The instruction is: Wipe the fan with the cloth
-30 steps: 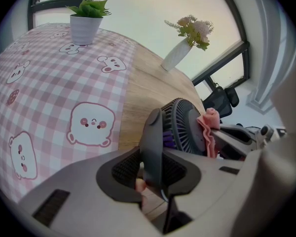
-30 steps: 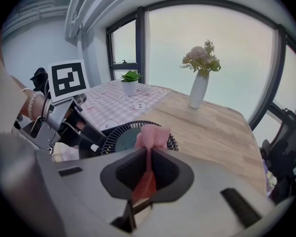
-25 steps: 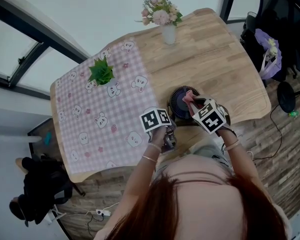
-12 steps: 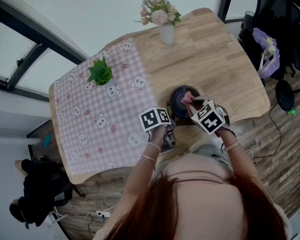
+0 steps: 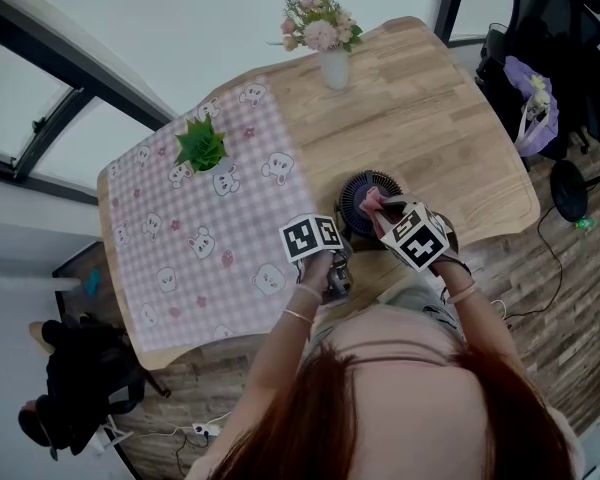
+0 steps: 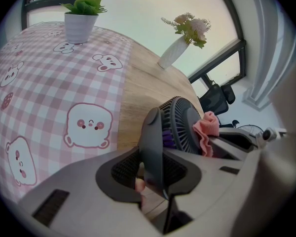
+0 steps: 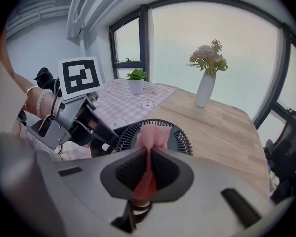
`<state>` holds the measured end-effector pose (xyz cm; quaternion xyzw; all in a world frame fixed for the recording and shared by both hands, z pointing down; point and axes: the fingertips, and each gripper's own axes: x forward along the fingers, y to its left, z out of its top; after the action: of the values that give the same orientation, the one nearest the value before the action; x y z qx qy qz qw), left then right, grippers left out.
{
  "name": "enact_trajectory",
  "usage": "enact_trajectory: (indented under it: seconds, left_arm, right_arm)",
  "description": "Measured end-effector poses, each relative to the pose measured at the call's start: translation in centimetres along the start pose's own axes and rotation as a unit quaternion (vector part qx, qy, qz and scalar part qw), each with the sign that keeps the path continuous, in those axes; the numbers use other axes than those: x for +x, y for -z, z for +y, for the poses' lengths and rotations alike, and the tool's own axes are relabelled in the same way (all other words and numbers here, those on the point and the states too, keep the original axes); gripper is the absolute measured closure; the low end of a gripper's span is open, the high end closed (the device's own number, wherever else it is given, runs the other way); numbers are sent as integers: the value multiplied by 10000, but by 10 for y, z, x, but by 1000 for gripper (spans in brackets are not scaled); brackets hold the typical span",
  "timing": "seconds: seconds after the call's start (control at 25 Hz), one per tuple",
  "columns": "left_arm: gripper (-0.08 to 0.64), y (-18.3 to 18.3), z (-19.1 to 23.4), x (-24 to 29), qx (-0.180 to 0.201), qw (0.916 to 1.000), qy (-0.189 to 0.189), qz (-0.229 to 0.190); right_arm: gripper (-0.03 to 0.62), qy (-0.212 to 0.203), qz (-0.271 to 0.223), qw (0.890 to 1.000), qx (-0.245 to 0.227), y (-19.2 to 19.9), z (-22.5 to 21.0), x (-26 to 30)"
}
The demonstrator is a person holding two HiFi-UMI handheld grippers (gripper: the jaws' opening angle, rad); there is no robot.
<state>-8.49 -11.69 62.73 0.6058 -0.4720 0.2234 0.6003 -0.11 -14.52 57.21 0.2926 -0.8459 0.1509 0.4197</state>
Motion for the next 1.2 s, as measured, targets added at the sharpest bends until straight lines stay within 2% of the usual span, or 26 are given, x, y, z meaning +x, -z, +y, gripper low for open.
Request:
enact_trajectory:
  seconds: [0.76, 1.2]
  left_arm:
    - [457, 1, 0, -1, 42, 10000, -7, -50]
    - [457, 1, 0, 0, 247, 9997, 32, 63]
  right_arm:
    - [566, -329, 45, 9992, -241, -6, 22, 5]
    - [566, -421, 188, 9978, -469, -10, 27, 9]
